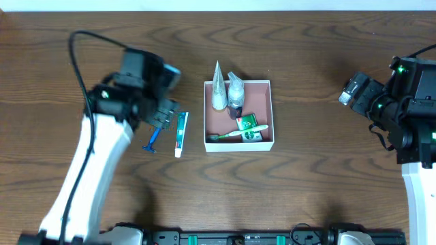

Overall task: Pack container
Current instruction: 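Grasp the blue razor handle with the left gripper, then lower the razor into the box with the left gripper and release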

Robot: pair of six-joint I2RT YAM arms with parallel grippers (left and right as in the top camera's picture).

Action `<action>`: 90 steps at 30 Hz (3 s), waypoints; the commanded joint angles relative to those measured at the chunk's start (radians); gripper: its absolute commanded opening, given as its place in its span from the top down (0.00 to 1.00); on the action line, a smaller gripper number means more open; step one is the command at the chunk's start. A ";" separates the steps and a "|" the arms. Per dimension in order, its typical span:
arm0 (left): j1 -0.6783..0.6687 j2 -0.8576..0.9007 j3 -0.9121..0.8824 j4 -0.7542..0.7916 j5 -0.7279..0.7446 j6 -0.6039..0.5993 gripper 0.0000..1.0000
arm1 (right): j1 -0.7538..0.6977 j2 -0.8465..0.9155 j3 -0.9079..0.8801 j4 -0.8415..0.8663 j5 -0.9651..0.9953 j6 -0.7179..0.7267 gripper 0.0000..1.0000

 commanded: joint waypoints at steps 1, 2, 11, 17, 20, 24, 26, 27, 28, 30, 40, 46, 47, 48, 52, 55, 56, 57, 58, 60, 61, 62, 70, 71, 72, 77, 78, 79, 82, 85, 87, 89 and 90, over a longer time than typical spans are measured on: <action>0.082 0.130 -0.043 0.008 0.105 -0.105 0.25 | -0.006 0.002 0.008 -0.002 0.000 -0.014 0.01; 0.096 0.174 -0.045 0.006 0.103 -0.104 0.25 | -0.006 0.002 0.008 -0.002 0.000 -0.014 0.01; 0.126 0.470 -0.045 0.038 0.100 -0.096 0.44 | -0.006 0.002 0.008 -0.002 0.000 -0.014 0.01; 0.126 0.549 -0.045 0.050 0.085 -0.080 0.45 | -0.006 0.002 0.008 -0.002 0.000 -0.014 0.01; 0.126 0.579 -0.045 0.060 0.085 -0.080 0.46 | -0.006 0.002 0.008 -0.002 0.000 -0.014 0.01; 0.126 0.602 -0.047 0.066 0.085 -0.080 0.60 | -0.006 0.002 0.008 -0.002 0.000 -0.014 0.01; 0.126 0.602 -0.046 0.066 0.085 -0.080 0.72 | -0.006 0.002 0.008 -0.002 0.000 -0.014 0.01; 0.126 0.601 -0.046 0.065 0.085 -0.080 0.78 | -0.006 0.002 0.008 -0.002 0.000 -0.014 0.01; 0.126 0.600 -0.046 0.061 0.083 -0.080 0.81 | -0.006 0.002 0.008 -0.002 0.000 -0.014 0.01; 0.126 0.599 -0.042 0.044 0.072 -0.080 0.94 | -0.006 0.002 0.008 -0.002 0.000 -0.014 0.01; 0.117 0.397 0.106 -0.179 0.090 -0.080 0.94 | -0.006 0.002 0.008 -0.002 0.000 -0.014 0.01; 0.014 0.158 0.120 -0.169 0.266 0.054 0.94 | -0.006 0.002 0.008 -0.002 0.000 -0.014 0.01; -0.026 0.119 0.120 -0.161 0.289 0.090 0.94 | -0.006 0.002 0.008 -0.002 0.000 -0.014 0.01; -0.064 0.089 0.120 -0.151 0.303 0.124 0.94 | -0.006 0.002 0.008 -0.002 0.000 -0.014 0.01; -0.285 0.011 0.119 -0.060 0.302 0.294 0.94 | -0.006 0.002 0.008 -0.002 0.000 -0.014 0.01; -0.429 0.025 0.112 0.044 0.299 0.388 0.94 | -0.006 0.002 0.008 -0.002 0.000 -0.014 0.01; -0.466 0.037 0.105 0.079 0.289 0.407 0.94 | -0.006 0.002 0.008 -0.002 0.000 -0.014 0.01; -0.503 0.055 0.094 0.119 0.259 0.418 0.94 | -0.006 0.002 0.008 -0.002 0.000 -0.014 0.01; -0.528 0.074 0.084 0.151 0.224 0.418 0.94 | -0.006 0.002 0.008 -0.002 0.000 -0.014 0.01; -0.567 0.133 0.072 0.192 0.166 0.418 0.94 | -0.006 0.002 0.008 -0.002 0.000 -0.014 0.01; -0.576 0.164 0.072 0.198 0.158 0.418 0.94 | -0.006 0.002 0.008 -0.002 0.000 -0.014 0.01; -0.580 0.196 0.072 0.202 0.154 0.418 0.94 | -0.006 0.002 0.008 -0.002 0.000 -0.014 0.01; -0.581 0.352 0.072 0.267 0.135 0.393 0.59 | -0.006 0.002 0.008 -0.002 0.000 -0.014 0.01; -0.581 0.345 0.077 0.269 0.122 0.376 0.55 | -0.006 0.002 0.008 -0.002 0.000 -0.014 0.01; -0.580 0.338 0.084 0.269 0.108 0.357 0.51 | -0.006 0.002 0.008 -0.002 0.000 -0.014 0.01; -0.559 0.242 0.113 0.243 0.019 0.249 0.48 | -0.006 0.002 0.008 -0.002 0.000 -0.014 0.01; -0.550 0.214 0.113 0.228 0.010 0.221 0.48 | -0.006 0.002 0.008 -0.002 0.000 -0.014 0.01; -0.538 0.187 0.113 0.205 0.008 0.198 0.48 | -0.006 0.002 0.008 -0.002 0.000 -0.014 0.01; -0.473 0.108 0.113 0.109 0.005 0.132 0.48 | -0.006 0.002 0.008 -0.002 0.000 -0.014 0.01; -0.345 0.064 0.113 0.013 0.005 0.034 0.49 | -0.006 0.002 0.008 -0.002 0.000 -0.014 0.01; -0.239 0.063 0.107 -0.014 0.006 -0.067 0.49 | -0.006 0.002 0.008 -0.002 0.000 -0.014 0.01; -0.136 0.074 0.081 -0.010 0.010 -0.177 0.49 | -0.006 0.002 0.008 -0.002 0.000 -0.014 0.01; -0.093 0.085 0.067 -0.006 0.024 -0.202 0.49 | -0.006 0.002 0.008 -0.002 0.000 -0.014 0.01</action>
